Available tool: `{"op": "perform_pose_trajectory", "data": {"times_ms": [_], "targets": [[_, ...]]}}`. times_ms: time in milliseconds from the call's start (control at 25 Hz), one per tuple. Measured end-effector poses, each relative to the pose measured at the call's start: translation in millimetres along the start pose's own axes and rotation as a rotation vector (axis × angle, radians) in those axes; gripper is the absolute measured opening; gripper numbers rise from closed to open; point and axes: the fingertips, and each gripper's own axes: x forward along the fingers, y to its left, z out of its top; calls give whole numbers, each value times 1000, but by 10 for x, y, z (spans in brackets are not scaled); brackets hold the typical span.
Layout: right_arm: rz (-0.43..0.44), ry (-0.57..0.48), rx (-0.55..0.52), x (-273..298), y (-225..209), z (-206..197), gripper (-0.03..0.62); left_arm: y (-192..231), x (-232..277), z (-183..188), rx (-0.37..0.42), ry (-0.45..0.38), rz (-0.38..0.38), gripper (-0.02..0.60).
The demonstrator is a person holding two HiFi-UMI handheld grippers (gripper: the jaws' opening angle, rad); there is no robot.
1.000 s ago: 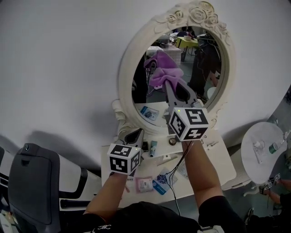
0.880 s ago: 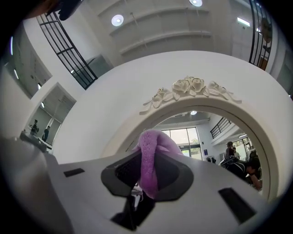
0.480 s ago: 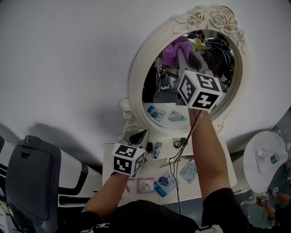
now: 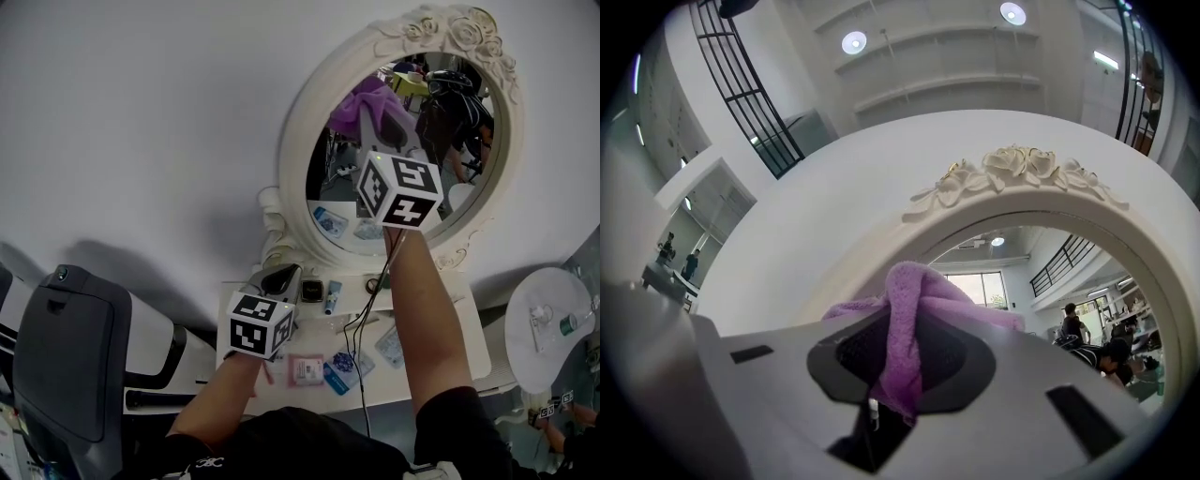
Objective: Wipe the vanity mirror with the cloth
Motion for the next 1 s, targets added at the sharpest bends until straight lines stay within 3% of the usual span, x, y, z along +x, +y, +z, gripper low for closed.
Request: {"op": "perform_pose_trajectory", "data": {"times_ms": [400, 1000], "targets": [[58, 127, -4, -178, 378, -720, 63, 67, -217, -171, -18, 19, 29, 6], [96, 426, -84, -713, 707, -2147, 61, 20, -302, -371, -21, 57, 17, 6]]}}
